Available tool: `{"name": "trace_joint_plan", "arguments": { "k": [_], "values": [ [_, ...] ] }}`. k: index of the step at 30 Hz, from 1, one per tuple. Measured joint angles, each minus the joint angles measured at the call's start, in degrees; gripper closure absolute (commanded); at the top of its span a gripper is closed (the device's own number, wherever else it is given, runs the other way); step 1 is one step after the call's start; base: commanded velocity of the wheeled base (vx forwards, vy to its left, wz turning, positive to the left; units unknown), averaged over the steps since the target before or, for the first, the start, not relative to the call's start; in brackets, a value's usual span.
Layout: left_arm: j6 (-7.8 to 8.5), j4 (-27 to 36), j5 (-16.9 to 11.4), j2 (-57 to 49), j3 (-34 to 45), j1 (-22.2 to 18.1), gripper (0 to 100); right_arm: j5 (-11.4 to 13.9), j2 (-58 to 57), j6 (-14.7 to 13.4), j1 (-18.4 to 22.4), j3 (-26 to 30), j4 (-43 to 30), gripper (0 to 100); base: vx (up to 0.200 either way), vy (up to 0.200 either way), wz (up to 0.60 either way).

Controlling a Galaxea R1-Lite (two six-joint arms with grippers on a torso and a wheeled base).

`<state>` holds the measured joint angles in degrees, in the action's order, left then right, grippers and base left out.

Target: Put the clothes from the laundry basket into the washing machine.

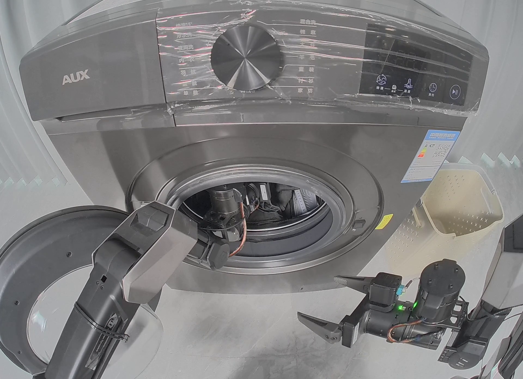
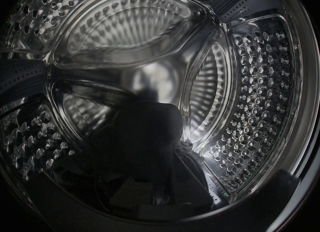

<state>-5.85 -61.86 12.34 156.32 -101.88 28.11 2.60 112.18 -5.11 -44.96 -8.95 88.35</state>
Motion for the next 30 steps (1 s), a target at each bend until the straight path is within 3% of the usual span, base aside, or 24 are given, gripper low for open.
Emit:
{"name": "trace_joint_plan", "arguments": {
  "k": [1, 12, 22, 30],
  "values": [
    [0.00, 0.0, 0.0, 0.2, 0.0, 0.0, 0, 0.0, 0.0, 0.0, 0.0, 0.0, 0.0, 0, 0.000, 0.000, 0.00],
    [-1.45, 0.1, 0.0, -0.1, 2.9, 0.6, 0, 0.0, 0.0, 0.0, 0.1, 0.1, 0.0, 0, 0.000, 0.000, 0.00],
    [-1.45, -2.1, -0.7, -7.7, 20.5, 2.9, 0, 0.0, 0.0, 0.0, 0.5, 0.2, 0.0, 0, 0.000, 0.000, 0.00],
    [-1.21, -8.1, -1.9, -15.2, 38.5, 6.8, 0, 0.0, 0.0, 0.0, 0.7, 0.4, 0.0, 0, 0.000, 0.000, 0.00]
  ]
}}
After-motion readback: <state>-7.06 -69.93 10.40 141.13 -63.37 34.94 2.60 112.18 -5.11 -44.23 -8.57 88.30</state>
